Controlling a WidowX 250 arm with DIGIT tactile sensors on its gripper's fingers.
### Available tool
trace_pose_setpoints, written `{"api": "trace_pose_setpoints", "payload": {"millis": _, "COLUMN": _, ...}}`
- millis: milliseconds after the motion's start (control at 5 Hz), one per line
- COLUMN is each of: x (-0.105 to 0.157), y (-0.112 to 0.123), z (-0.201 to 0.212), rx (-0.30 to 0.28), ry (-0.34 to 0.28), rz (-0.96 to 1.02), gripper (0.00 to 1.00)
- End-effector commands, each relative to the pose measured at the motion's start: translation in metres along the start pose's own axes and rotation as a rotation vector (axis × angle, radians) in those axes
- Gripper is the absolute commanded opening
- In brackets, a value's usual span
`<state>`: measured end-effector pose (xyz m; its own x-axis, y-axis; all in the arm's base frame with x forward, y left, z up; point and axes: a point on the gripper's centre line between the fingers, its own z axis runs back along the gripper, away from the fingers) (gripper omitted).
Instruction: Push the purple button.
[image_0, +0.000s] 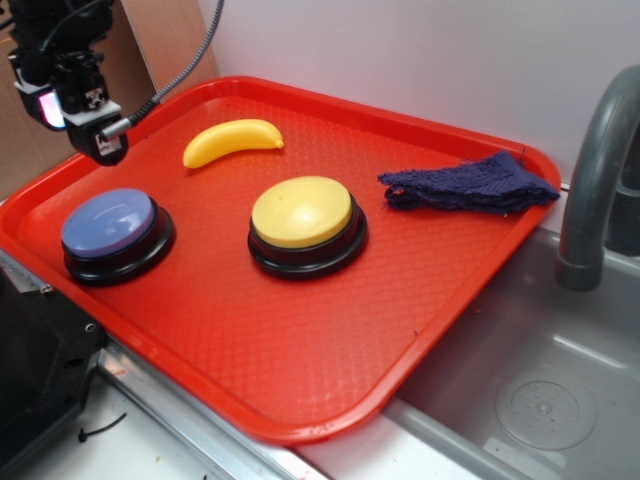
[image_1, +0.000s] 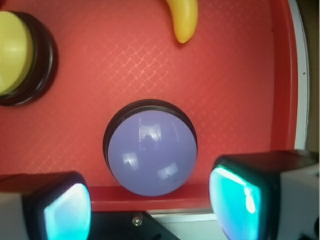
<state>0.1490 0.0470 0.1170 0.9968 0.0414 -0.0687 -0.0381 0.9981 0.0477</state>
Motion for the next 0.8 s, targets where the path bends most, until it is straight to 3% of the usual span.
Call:
{"api": "trace_pose_setpoints", "payload": {"millis": 0, "x": 0.004, "y": -0.003, "z": 0.038, "rx": 0.030, "ry": -0.069, "rz": 0.029, "gripper": 1.00}}
{"api": "trace_pose_setpoints", "payload": {"millis": 600, "x": -0.006, "y": 0.000, "z": 0.052, "rx": 0.032, "ry": -0.110, "rz": 0.043, "gripper": 1.00}}
